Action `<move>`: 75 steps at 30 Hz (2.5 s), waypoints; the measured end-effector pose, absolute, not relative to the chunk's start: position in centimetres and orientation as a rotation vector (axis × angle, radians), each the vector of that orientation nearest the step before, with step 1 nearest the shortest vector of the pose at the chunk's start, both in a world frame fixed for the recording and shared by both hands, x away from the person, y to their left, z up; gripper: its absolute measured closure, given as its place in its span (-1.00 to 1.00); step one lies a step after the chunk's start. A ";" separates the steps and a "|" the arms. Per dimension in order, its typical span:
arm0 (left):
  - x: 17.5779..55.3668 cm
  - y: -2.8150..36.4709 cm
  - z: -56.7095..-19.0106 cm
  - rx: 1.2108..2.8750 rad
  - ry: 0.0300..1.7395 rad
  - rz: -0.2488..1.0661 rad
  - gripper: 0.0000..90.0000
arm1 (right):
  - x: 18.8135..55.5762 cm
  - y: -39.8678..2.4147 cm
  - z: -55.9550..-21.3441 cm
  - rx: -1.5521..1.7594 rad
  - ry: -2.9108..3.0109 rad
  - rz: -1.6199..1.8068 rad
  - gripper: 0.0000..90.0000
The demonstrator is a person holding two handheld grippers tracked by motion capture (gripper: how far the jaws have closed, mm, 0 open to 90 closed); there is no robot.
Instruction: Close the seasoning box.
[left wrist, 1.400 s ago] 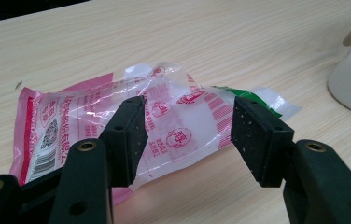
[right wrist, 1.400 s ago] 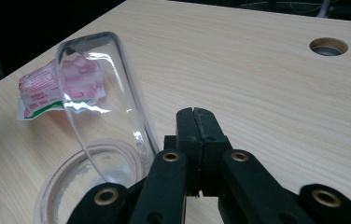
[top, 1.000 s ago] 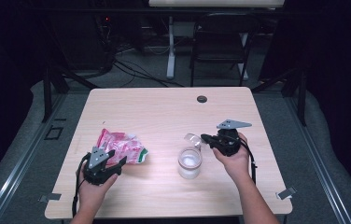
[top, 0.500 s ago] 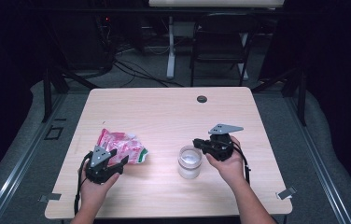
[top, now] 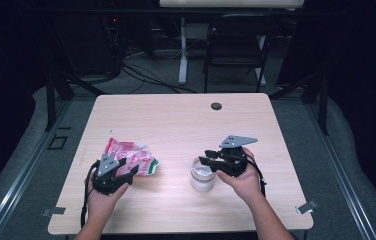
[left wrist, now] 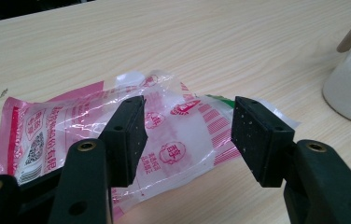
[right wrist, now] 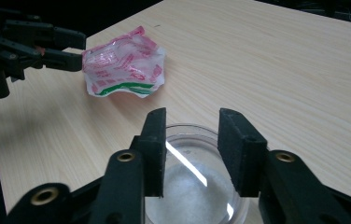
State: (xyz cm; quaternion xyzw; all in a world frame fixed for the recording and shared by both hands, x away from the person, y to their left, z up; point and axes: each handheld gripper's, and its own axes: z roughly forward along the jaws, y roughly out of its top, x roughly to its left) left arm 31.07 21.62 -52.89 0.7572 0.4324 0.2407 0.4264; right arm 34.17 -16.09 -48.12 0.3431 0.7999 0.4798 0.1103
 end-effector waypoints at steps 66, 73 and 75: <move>33.0 26.7 -53.7 1.829 1.269 0.592 0.01 | 31.4 -28.9 -55.6 1.481 2.045 1.103 -0.06; 33.1 26.1 -53.9 1.850 1.252 0.580 0.01 | 31.6 -29.0 -55.9 1.515 2.024 1.099 -0.07; 33.1 26.0 -53.9 1.861 1.247 0.580 0.01 | 31.6 -29.0 -56.0 1.512 2.036 1.101 -0.07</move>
